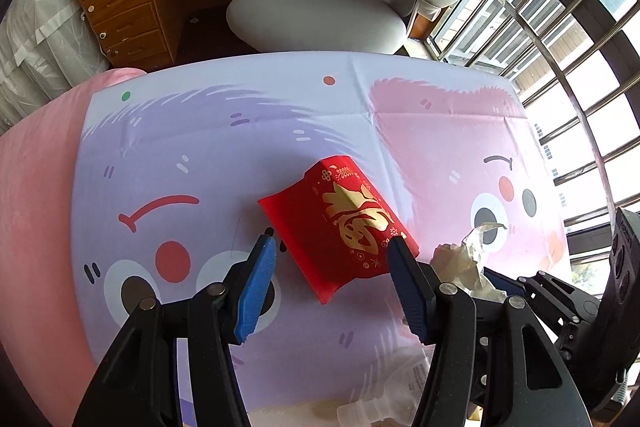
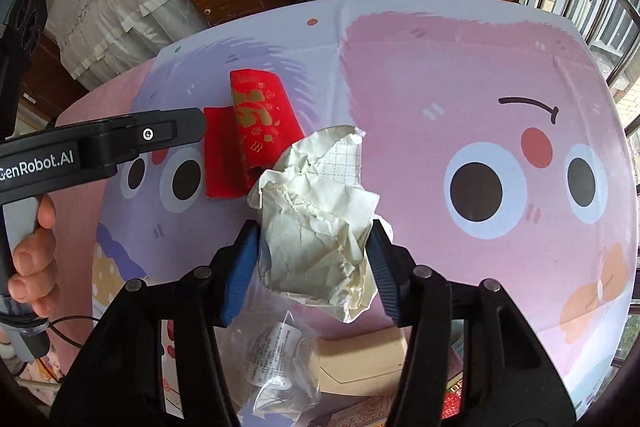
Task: Collect trash
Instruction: 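Grasp the white crumpled paper with the right tool while the left tool grasps the red packet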
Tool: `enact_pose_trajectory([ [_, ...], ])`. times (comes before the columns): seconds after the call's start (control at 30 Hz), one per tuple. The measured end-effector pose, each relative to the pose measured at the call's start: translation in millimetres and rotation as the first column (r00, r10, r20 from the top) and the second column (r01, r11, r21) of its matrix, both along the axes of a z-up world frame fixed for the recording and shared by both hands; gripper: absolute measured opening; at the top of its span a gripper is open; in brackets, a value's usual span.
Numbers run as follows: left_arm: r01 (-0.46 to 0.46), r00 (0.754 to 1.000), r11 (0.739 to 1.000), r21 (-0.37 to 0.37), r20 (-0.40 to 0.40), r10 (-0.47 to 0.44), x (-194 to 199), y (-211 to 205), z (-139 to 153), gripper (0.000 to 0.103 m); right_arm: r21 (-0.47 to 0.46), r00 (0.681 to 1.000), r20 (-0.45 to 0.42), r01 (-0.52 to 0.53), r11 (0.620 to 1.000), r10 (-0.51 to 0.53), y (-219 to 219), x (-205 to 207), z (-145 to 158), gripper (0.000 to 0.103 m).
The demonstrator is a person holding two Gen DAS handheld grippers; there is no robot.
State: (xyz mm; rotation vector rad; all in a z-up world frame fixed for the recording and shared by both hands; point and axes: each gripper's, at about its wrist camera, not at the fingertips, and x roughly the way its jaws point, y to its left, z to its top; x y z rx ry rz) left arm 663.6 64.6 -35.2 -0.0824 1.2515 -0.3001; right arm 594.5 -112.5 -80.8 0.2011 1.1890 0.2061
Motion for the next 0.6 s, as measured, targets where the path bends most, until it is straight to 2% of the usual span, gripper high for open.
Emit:
enact_pose_trajectory([
  [0.17, -0.062, 0.997, 0.998, -0.008, -0.052, 0.062, 17.2, -14.0, -5.9, 0.059, -0.023, 0.989, 0.046, 0.142, 0.99, -0.141, -28.4, 1.1, 9.4, 0.05],
  [0.3, -0.114, 0.989, 0.993, 0.015, -0.096, 0.114, 31.8, -27.1, -20.4, 0.059, 0.017, 0.97, 0.054, 0.237, 0.971, -0.237, -46.2, -2.3, 12.6, 0.05],
  [0.43, -0.133, 0.977, 0.99, 0.051, -0.162, 0.139, 39.0, -38.1, -42.8, 0.058, 0.081, 0.955, 0.049, 0.289, 0.954, -0.293, -58.6, -12.5, 15.6, 0.05],
  [0.5, -0.127, 0.977, 0.991, 0.035, -0.17, 0.131, 38.0, -41.8, -48.6, 0.039, 0.097, 0.953, 0.052, 0.293, 0.951, -0.299, -58.9, -18.9, 18.0, 0.05],
  [0.53, -0.12, 0.977, 0.992, 0.031, -0.172, 0.123, 36.6, -43.3, -49.6, 0.038, 0.098, 0.954, 0.055, 0.289, 0.952, -0.295, -58.2, -22.1, 19.3, 0.05],
  [0.57, -0.118, 0.979, 0.993, 0.028, -0.162, 0.121, 34.4, -43.7, -48.4, 0.032, 0.098, 0.955, 0.059, 0.286, 0.953, -0.292, -57.5, -26.6, 21.4, 0.05],
  [0.6, -0.114, 0.982, 0.993, 0.02, -0.149, 0.116, 31.5, -43.8, -45.8, 0.023, 0.103, 0.956, 0.061, 0.281, 0.954, -0.288, -56.7, -30.6, 22.9, 0.05],
])
